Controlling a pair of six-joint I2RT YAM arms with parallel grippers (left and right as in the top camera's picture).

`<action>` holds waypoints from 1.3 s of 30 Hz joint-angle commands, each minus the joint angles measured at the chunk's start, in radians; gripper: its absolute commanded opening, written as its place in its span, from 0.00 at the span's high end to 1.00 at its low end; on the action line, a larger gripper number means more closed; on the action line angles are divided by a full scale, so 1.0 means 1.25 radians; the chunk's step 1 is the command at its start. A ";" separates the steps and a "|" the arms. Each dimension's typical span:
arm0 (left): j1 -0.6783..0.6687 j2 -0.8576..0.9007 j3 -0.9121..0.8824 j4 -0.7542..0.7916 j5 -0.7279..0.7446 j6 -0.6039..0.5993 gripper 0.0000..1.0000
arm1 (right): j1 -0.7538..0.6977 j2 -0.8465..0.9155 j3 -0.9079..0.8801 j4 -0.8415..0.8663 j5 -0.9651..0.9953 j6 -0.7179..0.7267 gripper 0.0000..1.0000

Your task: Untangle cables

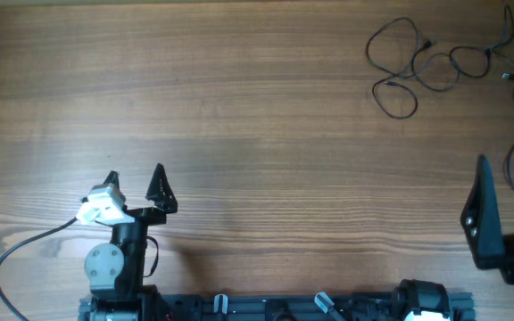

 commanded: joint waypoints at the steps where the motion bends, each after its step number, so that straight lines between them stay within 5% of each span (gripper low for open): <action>1: 0.004 -0.002 -0.033 0.016 0.014 0.034 0.00 | 0.004 -0.033 -0.003 -0.003 -0.008 0.014 0.00; 21: -0.002 -0.002 -0.035 0.017 0.013 0.034 0.00 | 0.004 -0.049 -0.003 -0.001 -0.008 0.014 0.00; 39: -0.002 -0.008 -0.035 0.018 0.013 0.034 0.00 | 0.004 -0.205 -0.006 -0.031 -0.008 0.012 0.00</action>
